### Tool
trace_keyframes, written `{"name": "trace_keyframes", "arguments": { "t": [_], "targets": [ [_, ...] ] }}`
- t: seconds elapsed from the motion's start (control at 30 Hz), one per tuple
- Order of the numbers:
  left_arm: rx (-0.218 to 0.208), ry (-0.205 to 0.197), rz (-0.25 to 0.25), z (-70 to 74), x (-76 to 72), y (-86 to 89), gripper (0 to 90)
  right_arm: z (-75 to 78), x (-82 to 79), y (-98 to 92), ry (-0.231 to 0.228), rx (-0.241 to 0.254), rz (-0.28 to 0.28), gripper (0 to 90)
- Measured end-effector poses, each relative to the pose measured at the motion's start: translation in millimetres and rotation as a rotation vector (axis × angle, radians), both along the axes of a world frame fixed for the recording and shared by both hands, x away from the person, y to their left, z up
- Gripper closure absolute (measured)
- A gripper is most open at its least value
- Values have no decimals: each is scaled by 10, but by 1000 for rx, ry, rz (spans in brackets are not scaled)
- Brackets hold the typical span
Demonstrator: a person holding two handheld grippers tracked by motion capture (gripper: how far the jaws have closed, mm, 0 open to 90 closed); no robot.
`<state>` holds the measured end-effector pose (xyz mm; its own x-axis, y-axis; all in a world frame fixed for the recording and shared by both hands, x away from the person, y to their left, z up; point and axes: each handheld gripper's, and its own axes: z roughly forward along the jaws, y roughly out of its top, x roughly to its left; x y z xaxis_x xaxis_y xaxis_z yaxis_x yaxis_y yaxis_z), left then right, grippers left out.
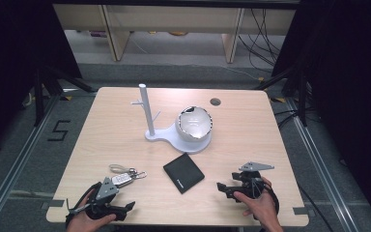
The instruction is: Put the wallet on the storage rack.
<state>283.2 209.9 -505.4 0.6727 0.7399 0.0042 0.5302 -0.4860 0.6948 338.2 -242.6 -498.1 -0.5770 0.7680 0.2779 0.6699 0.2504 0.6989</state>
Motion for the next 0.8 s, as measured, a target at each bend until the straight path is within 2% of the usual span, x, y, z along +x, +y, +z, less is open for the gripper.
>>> {"name": "trace_keyframes", "arguments": {
  "t": [0.07, 0.1, 0.2, 0.27, 0.3, 0.33, 0.37, 0.43, 0.47, 0.5, 0.53, 0.67, 0.73, 0.77, 0.8],
  "targets": [
    [-8, -8, -5, -11, 3, -13, 166, 10, -4, 2, 24, 10, -8, 199],
    [-8, -8, -5, -11, 3, -13, 166, 7, 7, -3, 7, 15, 0, 199],
    [-15, 6, -6, 13, 2, -32, 166, 20, 7, -9, 7, 5, -7, 199],
    [-6, 0, -17, 18, 10, -39, 165, 21, 17, -12, 5, 23, -5, 199],
    [-27, 2, 0, 10, 7, -67, 165, 31, 18, -14, 28, 28, -9, 199],
    [-20, 0, -7, 18, 9, -81, 165, 40, 2, 9, 42, 39, -27, 199],
    [-21, -2, -28, 32, 16, -108, 165, 43, 16, 7, 29, 38, -17, 199],
    [-18, -2, -31, 39, 21, -126, 165, 45, 22, 6, 27, 37, -14, 198],
    [-6, -2, -42, 60, 35, -158, 165, 45, 49, -7, 5, 22, -2, 192],
    [-6, -2, -42, 60, 35, -158, 165, 45, 49, -7, 5, 22, -2, 192],
    [-23, -5, -42, 68, 47, -206, 167, 55, 40, 8, 18, 28, -14, 191],
    [-27, -12, -48, 73, 78, -281, 176, 60, 42, 14, 27, 37, -11, 184],
    [-22, -14, -65, 86, 114, -341, 205, 71, 46, 17, 21, 40, -9, 183],
    [-21, -12, -67, 91, 132, -361, 214, 81, 59, -4, -3, 15, 4, 182],
    [-21, -8, -77, 99, 149, -379, 238, 75, 66, -1, 2, 28, 8, 182]
  ]
}}
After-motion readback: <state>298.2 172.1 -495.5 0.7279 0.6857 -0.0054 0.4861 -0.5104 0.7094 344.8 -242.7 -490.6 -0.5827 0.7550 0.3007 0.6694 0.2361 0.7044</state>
